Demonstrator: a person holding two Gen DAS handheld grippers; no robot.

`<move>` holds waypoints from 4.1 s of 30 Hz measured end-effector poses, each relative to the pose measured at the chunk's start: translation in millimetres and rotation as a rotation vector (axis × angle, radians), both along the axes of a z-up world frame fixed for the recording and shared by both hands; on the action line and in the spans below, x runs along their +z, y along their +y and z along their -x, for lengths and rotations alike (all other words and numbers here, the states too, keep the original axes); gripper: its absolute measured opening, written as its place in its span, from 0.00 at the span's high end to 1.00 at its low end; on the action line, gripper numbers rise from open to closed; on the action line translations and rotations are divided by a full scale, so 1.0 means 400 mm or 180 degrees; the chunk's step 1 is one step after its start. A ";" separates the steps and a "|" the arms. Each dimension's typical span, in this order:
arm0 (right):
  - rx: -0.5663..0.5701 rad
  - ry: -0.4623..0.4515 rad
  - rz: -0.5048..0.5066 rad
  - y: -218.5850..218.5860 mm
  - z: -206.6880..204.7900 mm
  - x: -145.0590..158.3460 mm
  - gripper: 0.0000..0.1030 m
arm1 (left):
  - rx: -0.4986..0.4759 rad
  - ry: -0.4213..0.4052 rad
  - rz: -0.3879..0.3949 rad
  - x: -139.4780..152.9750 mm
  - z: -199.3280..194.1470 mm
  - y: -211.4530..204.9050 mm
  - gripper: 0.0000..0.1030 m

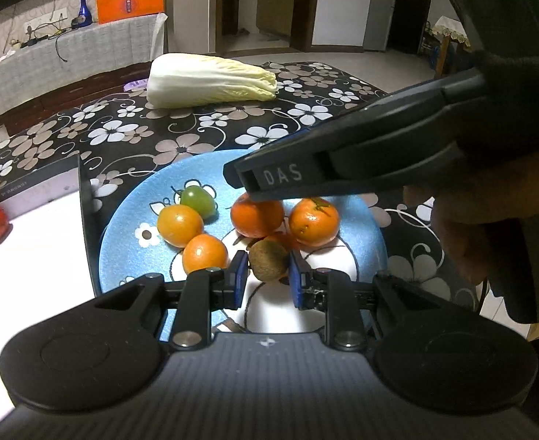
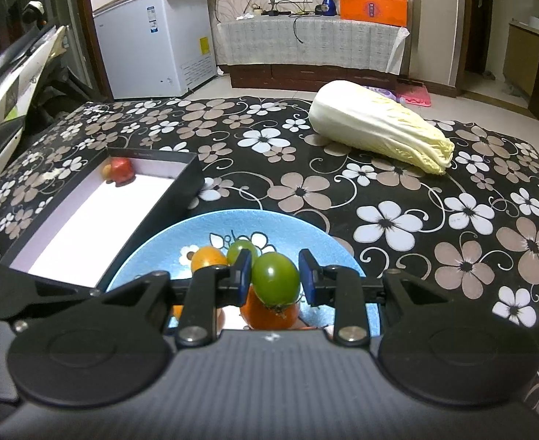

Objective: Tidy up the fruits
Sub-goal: 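Lower the brown fruit onto the plate and open the left tool while the right tool holds the lime, then lower the green lime onto the plate and open the right tool, then move the open right tool back to the small yellow fruit in the tray, then grasp the small yellow fruit with the right tool and lift it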

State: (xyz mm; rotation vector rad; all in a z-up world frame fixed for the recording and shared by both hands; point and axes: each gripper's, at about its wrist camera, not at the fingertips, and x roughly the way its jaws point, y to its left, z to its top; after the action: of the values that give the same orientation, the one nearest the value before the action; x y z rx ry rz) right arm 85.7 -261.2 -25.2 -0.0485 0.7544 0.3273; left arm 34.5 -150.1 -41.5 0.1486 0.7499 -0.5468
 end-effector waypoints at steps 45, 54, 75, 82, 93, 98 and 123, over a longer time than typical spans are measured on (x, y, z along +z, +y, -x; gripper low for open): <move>0.0432 -0.0362 -0.0355 0.228 -0.034 0.033 0.60 | 0.1318 -0.0214 0.0152 0.065 -0.059 0.363 0.60; 0.0675 -0.0288 -0.0368 0.355 -0.083 0.013 0.60 | 0.1478 -0.0135 0.0075 0.039 -0.066 0.458 0.60; 0.0843 0.0170 -0.0098 0.544 -0.238 -0.084 0.61 | 0.1471 -0.0077 0.0045 0.023 -0.062 0.520 0.60; 0.0837 0.0240 0.0027 0.577 -0.273 -0.112 0.62 | 0.1430 -0.0064 0.0055 0.021 -0.064 0.520 0.60; 0.1321 0.0456 0.0778 0.527 -0.197 -0.059 0.64 | 0.1364 -0.0080 0.0193 0.045 -0.054 0.524 0.60; 0.1289 0.0164 0.0603 0.512 -0.175 -0.003 0.61 | 0.1321 -0.0071 0.0158 0.043 -0.050 0.515 0.60; 0.1162 0.0179 0.0288 0.653 -0.274 -0.113 0.76 | 0.1242 0.0055 0.0060 0.008 -0.066 0.504 0.60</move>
State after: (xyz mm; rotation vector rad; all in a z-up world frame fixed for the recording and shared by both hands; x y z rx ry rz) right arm 195.3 -0.1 -70.3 -0.2654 0.8154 0.6437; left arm 60.9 51.5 -38.2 -0.0214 0.7669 -0.1838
